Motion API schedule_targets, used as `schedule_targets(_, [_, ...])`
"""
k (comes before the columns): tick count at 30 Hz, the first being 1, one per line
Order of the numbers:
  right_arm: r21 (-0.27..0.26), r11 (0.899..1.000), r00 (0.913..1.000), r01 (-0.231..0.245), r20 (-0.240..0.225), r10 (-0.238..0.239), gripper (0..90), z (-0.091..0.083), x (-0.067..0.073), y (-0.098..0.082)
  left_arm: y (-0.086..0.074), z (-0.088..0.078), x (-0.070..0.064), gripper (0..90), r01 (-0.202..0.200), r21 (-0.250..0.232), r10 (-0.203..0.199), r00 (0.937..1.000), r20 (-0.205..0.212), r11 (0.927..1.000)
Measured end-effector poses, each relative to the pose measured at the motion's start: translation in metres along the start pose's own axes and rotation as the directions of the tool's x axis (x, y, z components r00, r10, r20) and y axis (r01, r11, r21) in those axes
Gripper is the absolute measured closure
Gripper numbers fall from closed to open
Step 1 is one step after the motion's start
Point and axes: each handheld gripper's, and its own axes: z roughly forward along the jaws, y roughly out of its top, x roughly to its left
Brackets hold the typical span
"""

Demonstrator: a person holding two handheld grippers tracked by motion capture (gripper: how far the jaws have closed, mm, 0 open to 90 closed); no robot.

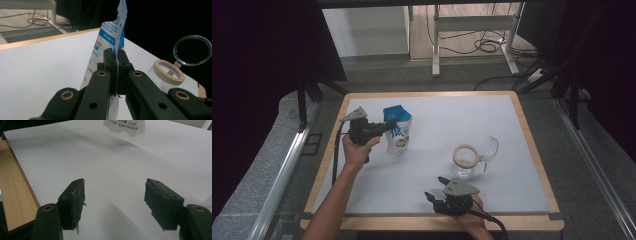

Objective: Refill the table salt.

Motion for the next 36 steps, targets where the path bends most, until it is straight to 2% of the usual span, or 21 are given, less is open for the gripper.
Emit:
schedule_targets(4, [-0.003,1.0,1.0,-0.002,0.001,0.002,33.6,0.001,0.0,0.001,-0.003,-0.002,-0.01,90.0,-0.013,-0.006,0.013,0.9999,-0.001,0.9999])
schedule_targets(7, [-0.006,1.0,1.0,-0.001,0.002,0.001,33.6,0.002,0.0,0.001,-0.005,-0.003,-0.016,90.0,-0.002,-0.01,0.002,1.0,0.0,0.9999])
schedule_targets(10, [-0.01,1.0,1.0,-0.003,0.006,0.003,33.6,0.002,0.001,0.003,-0.009,-0.002,-0.023,90.0,-0.01,-0.004,0.01,0.9999,-0.005,0.9999])
schedule_targets(12, [-0.014,1.0,0.9999,-0.001,0.01,0.002,33.6,0.002,0.001,0.003,-0.011,-0.002,-0.027,90.0,-0.017,0.002,0.017,0.9998,0.0,0.9998])
schedule_targets(14, [-0.011,1.0,0.9998,-0.004,0.018,0.004,33.6,0.002,0.001,0.004,-0.012,-0.002,-0.03,90.0,-0.003,-0.002,0.003,0.9999,0.017,1.0])
schedule_targets(18, [-0.018,1.0,0.9997,-0.011,0.021,0.011,33.6,0.006,0.0,0.006,-0.012,-0.001,-0.039,90.0,-0.004,-0.009,0.004,0.9994,0.035,1.0])
schedule_targets(27, [0.002,1.0,0.9979,0.031,0.057,-0.031,33.1,0.02,0.006,0.015,-0.01,-0.005,-0.066,90.0,-0.029,-0.012,0.029,0.9969,0.072,0.9995])
schedule_targets(32, [0.017,0.999,0.9964,0.029,0.079,-0.03,31.2,0.029,0.006,0.02,-0.01,-0.002,-0.079,90.0,-0.031,0.004,0.031,0.995,0.096,0.9995])
schedule_targets(36, [0.047,0.997,0.992,0.062,0.107,-0.067,29.6,0.037,0.006,0.022,-0.009,0.001,-0.087,90.0,-0.039,0.009,0.038,0.9928,0.113,0.9992])
